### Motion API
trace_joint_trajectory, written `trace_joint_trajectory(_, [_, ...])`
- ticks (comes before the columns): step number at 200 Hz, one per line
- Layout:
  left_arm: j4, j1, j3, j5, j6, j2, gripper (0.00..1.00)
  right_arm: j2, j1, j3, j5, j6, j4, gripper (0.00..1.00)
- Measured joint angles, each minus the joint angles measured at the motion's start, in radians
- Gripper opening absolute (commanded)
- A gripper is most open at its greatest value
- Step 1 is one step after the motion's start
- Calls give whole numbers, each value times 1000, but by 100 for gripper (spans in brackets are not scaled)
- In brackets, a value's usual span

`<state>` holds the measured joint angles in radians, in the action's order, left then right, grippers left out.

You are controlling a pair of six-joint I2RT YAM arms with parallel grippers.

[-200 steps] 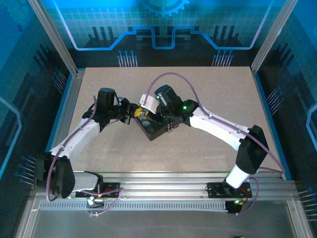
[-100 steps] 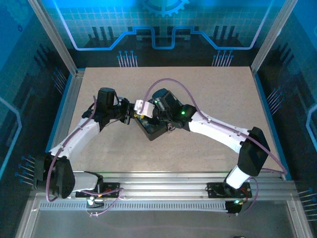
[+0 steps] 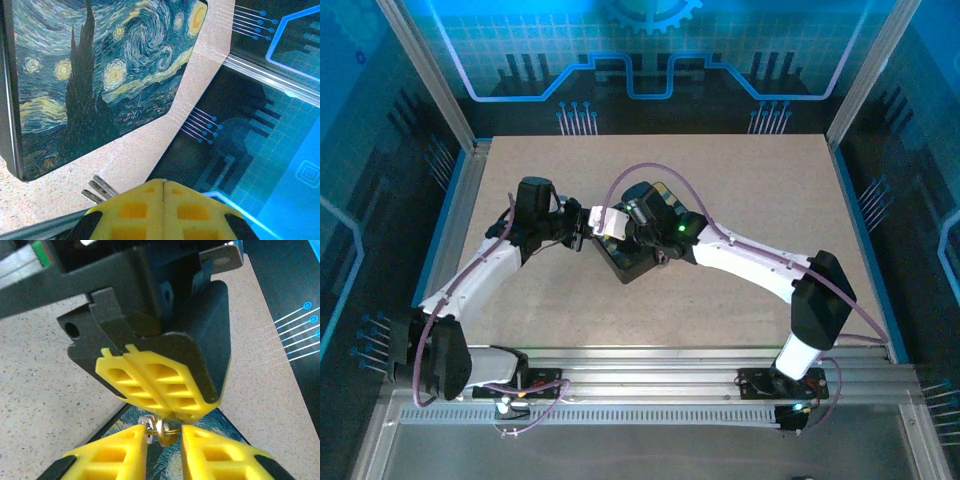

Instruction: Unlock the padlock with the key

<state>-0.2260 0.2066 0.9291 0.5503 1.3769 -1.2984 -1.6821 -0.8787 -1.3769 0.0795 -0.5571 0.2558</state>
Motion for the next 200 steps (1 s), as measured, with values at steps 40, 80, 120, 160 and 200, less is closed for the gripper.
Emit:
trace_joint_trajectory(40, [-2, -3, 0, -16, 0, 0, 0, -6, 0, -6, 4, -1, -8, 14])
trace_joint_trajectory(80, [1, -6, 0, -20, 4, 0, 0, -6, 0, -6, 0, 0, -14, 4])
trace_joint_trajectory(120, [7, -8, 0, -21, 11, 0, 1, -6, 0, -6, 0, 3, -20, 0])
trace_joint_trajectory(160, [10, -9, 0, -18, 12, 0, 22, -6, 5, -6, -8, 40, -26, 0])
trace_joint_trajectory(200, [14, -17, 0, -3, 5, 0, 38, 11, 53, 44, -53, 148, -57, 0])
